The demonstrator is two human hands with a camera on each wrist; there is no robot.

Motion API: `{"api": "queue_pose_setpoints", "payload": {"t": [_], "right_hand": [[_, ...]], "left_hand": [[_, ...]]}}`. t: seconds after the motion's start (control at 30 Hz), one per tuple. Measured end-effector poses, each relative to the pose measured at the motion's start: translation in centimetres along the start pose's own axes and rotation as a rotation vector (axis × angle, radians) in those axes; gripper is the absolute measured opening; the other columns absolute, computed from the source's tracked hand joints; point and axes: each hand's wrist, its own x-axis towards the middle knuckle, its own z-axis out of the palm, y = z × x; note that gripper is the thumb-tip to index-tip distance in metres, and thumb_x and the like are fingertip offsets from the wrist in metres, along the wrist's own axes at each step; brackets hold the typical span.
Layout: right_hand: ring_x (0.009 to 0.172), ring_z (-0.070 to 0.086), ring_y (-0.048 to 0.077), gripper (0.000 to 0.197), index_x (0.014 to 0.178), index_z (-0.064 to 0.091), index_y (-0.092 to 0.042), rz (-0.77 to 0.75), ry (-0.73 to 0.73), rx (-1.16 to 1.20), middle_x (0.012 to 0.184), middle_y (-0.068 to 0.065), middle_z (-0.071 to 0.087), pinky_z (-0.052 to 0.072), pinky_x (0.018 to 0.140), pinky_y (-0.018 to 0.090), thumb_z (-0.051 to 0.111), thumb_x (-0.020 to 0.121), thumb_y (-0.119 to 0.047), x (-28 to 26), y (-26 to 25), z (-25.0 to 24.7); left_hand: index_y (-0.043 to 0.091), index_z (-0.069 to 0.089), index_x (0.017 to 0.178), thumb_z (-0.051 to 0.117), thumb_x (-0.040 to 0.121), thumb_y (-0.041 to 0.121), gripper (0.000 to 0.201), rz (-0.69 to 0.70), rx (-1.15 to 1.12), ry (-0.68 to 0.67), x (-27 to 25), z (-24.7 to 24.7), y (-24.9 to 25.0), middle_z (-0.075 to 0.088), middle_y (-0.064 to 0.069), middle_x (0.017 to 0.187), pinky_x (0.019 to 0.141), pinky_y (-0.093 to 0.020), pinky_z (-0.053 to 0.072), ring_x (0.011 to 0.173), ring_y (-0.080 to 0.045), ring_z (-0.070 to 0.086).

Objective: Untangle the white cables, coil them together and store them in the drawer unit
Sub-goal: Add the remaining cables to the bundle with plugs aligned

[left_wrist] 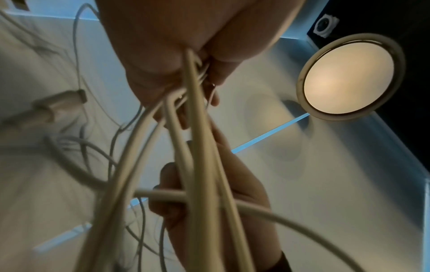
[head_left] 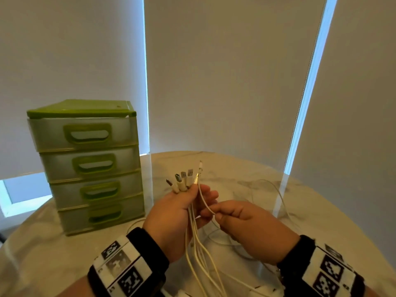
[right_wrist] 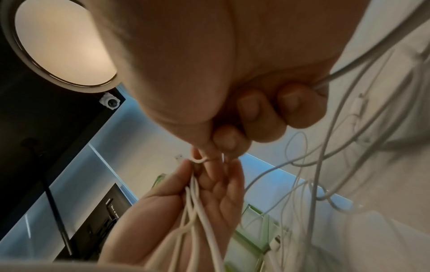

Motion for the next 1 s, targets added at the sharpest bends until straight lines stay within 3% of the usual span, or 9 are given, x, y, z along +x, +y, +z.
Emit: {"api": "queue_pose_setpoints", "payload": {"t": [0.2, 0.33, 0.47, 0.6, 0.67, 0.73, 0.83, 0.93, 1.0], "right_hand": [[0.049, 0.04, 0.009, 0.022, 0.099, 0.077, -0.03, 0.098, -0.197, 0.121, 0.055, -0.003, 0.048, 0.037, 0.051, 0.02, 0.055, 0.098, -0.023, -1.1, -0.4, -0.7], [0.051, 0.04, 0.007, 0.021, 0.098, 0.077, -0.036, 0.106, -0.207, 0.053, 0.054, -0.012, 0.045, 0.036, 0.055, 0.021, 0.057, 0.097, -0.029, -1.6, -0.9, -0.6], [0.049, 0.038, 0.006, 0.021, 0.098, 0.077, -0.028, 0.098, -0.163, 0.114, 0.053, -0.01, 0.043, 0.034, 0.051, 0.02, 0.057, 0.097, -0.027, -1.6, -0.7, -0.1], [0.046, 0.041, 0.009, 0.008, 0.094, 0.075, -0.02, 0.139, -0.157, 0.239, 0.056, -0.001, 0.05, 0.035, 0.046, 0.02, 0.07, 0.087, -0.018, -1.5, -0.3, -0.2], [0.053, 0.049, 0.013, 0.012, 0.091, 0.075, -0.024, 0.186, -0.26, 0.101, 0.065, 0.005, 0.057, 0.043, 0.054, 0.025, 0.075, 0.081, -0.019, -1.9, -0.4, -1.1], [0.064, 0.057, 0.01, 0.005, 0.086, 0.076, -0.027, 0.283, -0.297, -0.179, 0.072, -0.002, 0.066, 0.049, 0.07, 0.028, 0.072, 0.083, -0.026, -2.4, -0.7, -2.5], [0.066, 0.059, 0.005, 0.024, 0.075, 0.077, -0.03, 0.336, 0.004, -0.435, 0.071, -0.009, 0.068, 0.046, 0.068, 0.025, 0.063, 0.085, -0.047, -2.5, -0.6, -4.8], [0.045, 0.049, 0.0, 0.039, 0.071, 0.075, -0.026, 0.271, 0.357, -0.362, 0.052, -0.011, 0.06, 0.038, 0.052, 0.022, 0.06, 0.083, -0.06, -2.4, -0.7, -5.6], [0.043, 0.048, 0.0, 0.036, 0.077, 0.075, -0.025, 0.183, 0.521, -0.261, 0.059, -0.006, 0.067, 0.039, 0.051, 0.024, 0.062, 0.083, -0.058, -2.2, -0.7, -5.4]], "left_hand": [[0.004, 0.063, 0.108, 0.046, 0.101, 0.026, 0.029, 0.091, -0.145, 0.023, -0.2, 0.1, 0.3, 0.076, -0.016, 0.095, 0.082, -0.042, 0.056, 0.09, -0.029, 0.074], [0.005, 0.066, 0.107, 0.048, 0.1, 0.027, 0.029, 0.067, -0.211, -0.01, -0.4, 0.0, 0.8, 0.069, -0.008, 0.075, 0.06, -0.035, 0.059, 0.059, -0.019, 0.066], [0.004, 0.062, 0.109, 0.047, 0.099, 0.028, 0.029, 0.023, -0.229, -0.099, -0.6, -0.1, 0.9, 0.044, 0.0, 0.06, 0.045, -0.026, 0.043, 0.046, -0.01, 0.04], [0.012, 0.057, 0.088, 0.045, 0.099, 0.025, 0.021, 0.064, -0.26, -0.101, -0.6, -0.2, 1.5, 0.031, 0.004, 0.056, 0.037, -0.018, 0.028, 0.041, -0.007, 0.028], [0.017, 0.053, 0.08, 0.046, 0.098, 0.023, 0.02, 0.136, -0.286, -0.056, -0.7, -0.4, 2.4, 0.026, 0.006, 0.054, 0.035, -0.014, 0.021, 0.038, -0.005, 0.024], [0.02, 0.052, 0.076, 0.045, 0.098, 0.023, 0.023, 0.201, -0.31, -0.031, -1.0, -0.6, 3.2, 0.024, 0.008, 0.052, 0.035, -0.014, 0.018, 0.037, -0.004, 0.021], [0.02, 0.052, 0.077, 0.041, 0.101, 0.027, 0.028, 0.291, -0.27, -0.005, -1.7, -0.9, 3.3, 0.024, 0.008, 0.051, 0.037, -0.015, 0.017, 0.039, -0.005, 0.019], [0.018, 0.051, 0.077, 0.042, 0.102, 0.027, 0.028, 0.339, -0.128, 0.0, -2.0, -0.6, 2.6, 0.024, 0.006, 0.052, 0.037, -0.018, 0.02, 0.04, -0.008, 0.019], [0.016, 0.053, 0.077, 0.048, 0.099, 0.029, 0.027, 0.36, 0.017, -0.028, -1.8, -0.6, 2.0, 0.025, 0.005, 0.052, 0.038, -0.02, 0.023, 0.042, -0.011, 0.019]]}}
